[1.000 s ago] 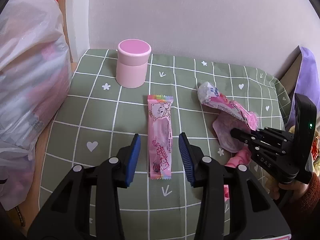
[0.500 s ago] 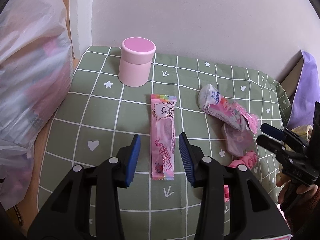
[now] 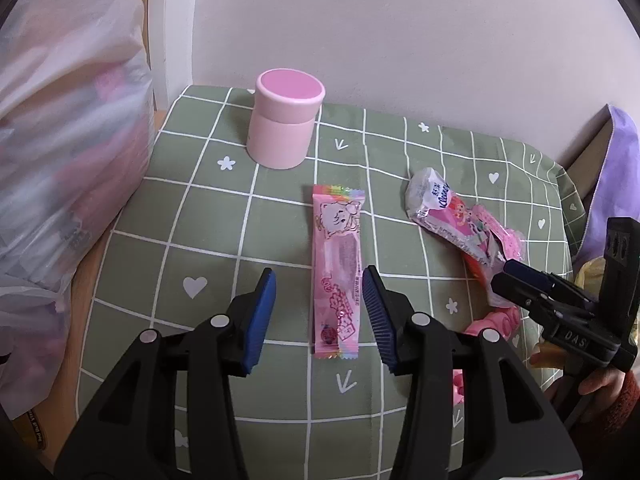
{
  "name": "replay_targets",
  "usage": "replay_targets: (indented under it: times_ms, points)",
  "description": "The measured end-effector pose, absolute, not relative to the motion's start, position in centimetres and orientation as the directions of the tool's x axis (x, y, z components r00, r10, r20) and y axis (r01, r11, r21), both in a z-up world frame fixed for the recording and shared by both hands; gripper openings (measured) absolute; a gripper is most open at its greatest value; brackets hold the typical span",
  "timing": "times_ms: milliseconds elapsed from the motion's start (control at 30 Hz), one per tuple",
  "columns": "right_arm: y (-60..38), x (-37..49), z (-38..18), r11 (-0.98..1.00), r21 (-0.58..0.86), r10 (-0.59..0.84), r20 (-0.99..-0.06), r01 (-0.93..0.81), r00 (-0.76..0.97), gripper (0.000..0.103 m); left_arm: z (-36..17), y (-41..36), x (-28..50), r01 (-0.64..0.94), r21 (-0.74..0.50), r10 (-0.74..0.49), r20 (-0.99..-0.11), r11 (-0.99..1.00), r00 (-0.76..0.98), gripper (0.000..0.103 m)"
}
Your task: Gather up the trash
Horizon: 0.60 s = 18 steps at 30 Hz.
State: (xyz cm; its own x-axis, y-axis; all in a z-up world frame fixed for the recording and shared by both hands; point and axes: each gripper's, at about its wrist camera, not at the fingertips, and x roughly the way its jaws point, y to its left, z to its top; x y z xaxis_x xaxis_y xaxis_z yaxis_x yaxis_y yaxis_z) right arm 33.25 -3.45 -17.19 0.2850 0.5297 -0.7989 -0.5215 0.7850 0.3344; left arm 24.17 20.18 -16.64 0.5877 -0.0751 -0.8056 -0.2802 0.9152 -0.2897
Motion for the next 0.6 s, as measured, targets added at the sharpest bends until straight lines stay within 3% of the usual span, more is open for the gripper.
replay_targets:
  times_ms: [300, 500, 600]
  points:
    - [-3.7, 32.7, -16.3, 0.816, 0.212, 0.466, -0.792, -0.538, 0.395, 0.057, -16.7, 20.4, 23.9, -0.273, -0.32, -0.099, -0.793, 0.907, 0.602, 0.043]
    - [-4.8, 33.1, -17.9, 0.833, 0.242, 0.45, -0.819, -0.498, 0.355, 0.057, -16.8, 20.1, 24.0, -0.263, -0.341, -0.123, -0.788, 0.903, 0.603, 0.043]
    - [-3.2, 33.0, -18.0, 0.815, 0.152, 0.414, -0.828, -0.559, 0.378, 0.054, -16.9, 19.9, 24.3, -0.261, -0.34, -0.126, -0.792, 0.903, 0.598, 0.043]
